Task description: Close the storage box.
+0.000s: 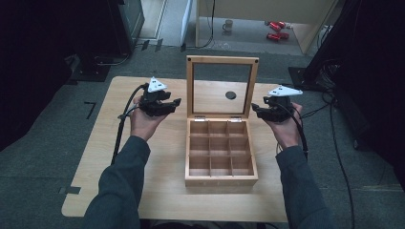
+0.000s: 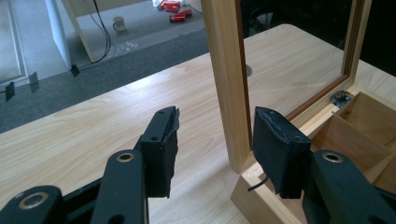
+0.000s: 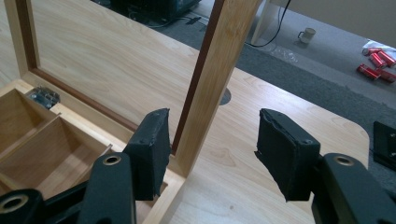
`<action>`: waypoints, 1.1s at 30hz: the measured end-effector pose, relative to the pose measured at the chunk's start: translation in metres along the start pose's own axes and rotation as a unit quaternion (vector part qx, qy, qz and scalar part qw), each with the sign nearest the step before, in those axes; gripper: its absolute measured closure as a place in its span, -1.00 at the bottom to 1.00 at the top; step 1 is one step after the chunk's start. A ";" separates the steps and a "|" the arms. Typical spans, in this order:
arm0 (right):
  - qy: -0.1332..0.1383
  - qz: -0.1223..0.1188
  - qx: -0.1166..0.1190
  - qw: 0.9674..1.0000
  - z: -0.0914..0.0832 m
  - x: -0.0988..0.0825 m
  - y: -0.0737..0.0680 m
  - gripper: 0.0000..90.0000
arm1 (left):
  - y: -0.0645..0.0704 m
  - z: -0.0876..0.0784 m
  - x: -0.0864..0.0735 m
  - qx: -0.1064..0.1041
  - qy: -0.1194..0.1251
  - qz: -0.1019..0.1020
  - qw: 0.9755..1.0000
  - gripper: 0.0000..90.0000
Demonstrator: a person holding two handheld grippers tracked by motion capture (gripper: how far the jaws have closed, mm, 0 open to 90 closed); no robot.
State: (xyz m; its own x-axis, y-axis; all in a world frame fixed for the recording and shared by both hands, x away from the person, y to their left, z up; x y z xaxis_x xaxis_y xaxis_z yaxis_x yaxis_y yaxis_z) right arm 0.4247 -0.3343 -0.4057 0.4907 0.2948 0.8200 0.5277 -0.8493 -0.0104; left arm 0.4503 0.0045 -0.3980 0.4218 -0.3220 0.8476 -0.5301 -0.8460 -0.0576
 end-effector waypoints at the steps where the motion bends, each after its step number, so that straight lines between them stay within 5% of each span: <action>1: 0.000 0.002 0.003 1.000 0.003 0.003 0.001 -0.02 | 0.001 0.004 0.001 -0.003 -0.001 -0.005 1.000 0.12; 7: 0.005 0.004 0.012 1.000 0.010 0.009 0.002 -0.03 | 0.002 0.012 0.004 -0.009 -0.010 -0.008 1.000 0.12; 12: 0.028 0.038 0.033 0.998 0.019 0.020 0.010 -0.06 | 0.007 0.025 0.008 -0.007 -0.022 0.002 1.000 0.10; 22: 0.034 0.053 0.035 0.997 0.030 0.031 0.017 -0.09 | 0.010 0.044 0.011 -0.009 -0.034 -0.003 0.999 0.10; 33: 0.016 0.058 0.053 0.997 0.043 0.037 0.025 0.01 | 0.015 0.062 0.010 -0.036 -0.044 -0.042 0.997 0.12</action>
State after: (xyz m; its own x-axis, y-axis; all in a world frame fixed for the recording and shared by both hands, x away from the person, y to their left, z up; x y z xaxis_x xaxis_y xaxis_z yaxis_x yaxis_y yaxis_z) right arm 0.4863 -0.3258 -0.4003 0.5308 0.1816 0.8278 0.5401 -0.8252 -0.1654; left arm 0.4923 -0.0378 -0.4228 0.5284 -0.2892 0.7982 -0.5397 -0.8402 0.0528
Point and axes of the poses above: each handheld gripper's, and its own axes: z roughly forward along the jaws, x roughly out of its top, y roughly to its right, the point moved 6 cm from there along z, roughly forward along the jaws, and after that the axes turned 8 degrees about x, right-handed, at the moved point
